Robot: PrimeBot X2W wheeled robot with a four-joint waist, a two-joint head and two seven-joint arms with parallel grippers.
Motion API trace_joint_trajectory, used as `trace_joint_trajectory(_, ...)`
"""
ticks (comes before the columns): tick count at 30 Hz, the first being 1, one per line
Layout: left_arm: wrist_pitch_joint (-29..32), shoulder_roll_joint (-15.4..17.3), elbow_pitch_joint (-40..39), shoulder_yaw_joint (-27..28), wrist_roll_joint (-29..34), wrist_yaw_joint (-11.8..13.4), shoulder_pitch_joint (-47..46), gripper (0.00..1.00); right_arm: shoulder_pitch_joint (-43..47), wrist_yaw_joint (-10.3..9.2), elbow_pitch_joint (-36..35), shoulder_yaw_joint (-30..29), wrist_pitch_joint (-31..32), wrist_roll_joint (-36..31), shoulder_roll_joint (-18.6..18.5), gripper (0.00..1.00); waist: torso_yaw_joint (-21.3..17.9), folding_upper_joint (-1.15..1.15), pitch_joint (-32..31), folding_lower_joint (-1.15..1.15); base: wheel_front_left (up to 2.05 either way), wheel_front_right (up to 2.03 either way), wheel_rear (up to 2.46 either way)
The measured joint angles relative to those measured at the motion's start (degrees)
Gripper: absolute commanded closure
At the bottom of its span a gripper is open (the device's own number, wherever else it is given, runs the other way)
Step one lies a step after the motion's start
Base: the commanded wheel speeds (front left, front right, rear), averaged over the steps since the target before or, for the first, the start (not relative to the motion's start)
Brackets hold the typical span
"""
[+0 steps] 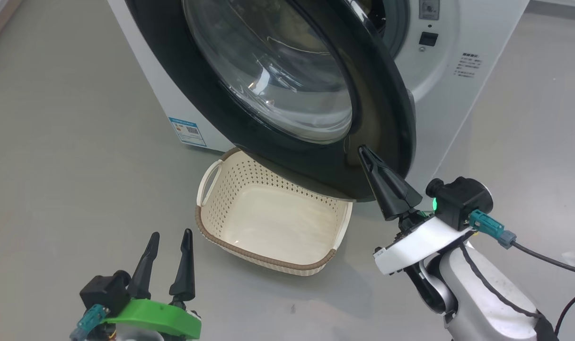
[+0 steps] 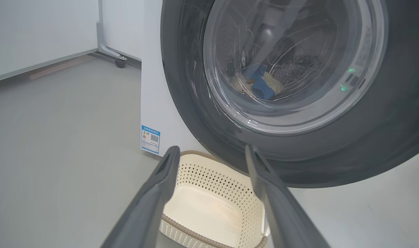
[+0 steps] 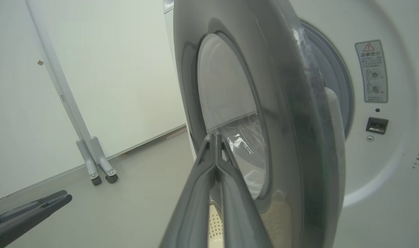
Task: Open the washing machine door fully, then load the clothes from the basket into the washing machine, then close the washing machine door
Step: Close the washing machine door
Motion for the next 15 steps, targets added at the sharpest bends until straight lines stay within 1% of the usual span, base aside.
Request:
trace_joint_trajectory(8, 0.0, -0.3, -1.5, -0.8, -0.2, -0.1, -0.8, 0.0, -2.4, 0.0, 1.6, -1.5, 0.0, 0.9, -0.6, 1.0, 2.5, 0.0, 1.9, 0.0, 0.0, 0.0, 0.0)
trace_joint_trajectory(15, 0.0, -0.4, -2.7, 0.1, -0.2, -0.5, -0.8, 0.0, -4.7, 0.0, 2.1, -2.0, 0.0, 1.5, -0.6, 1.0, 3.0, 0.0, 3.6, 0.0, 0.0, 0.0, 0.0)
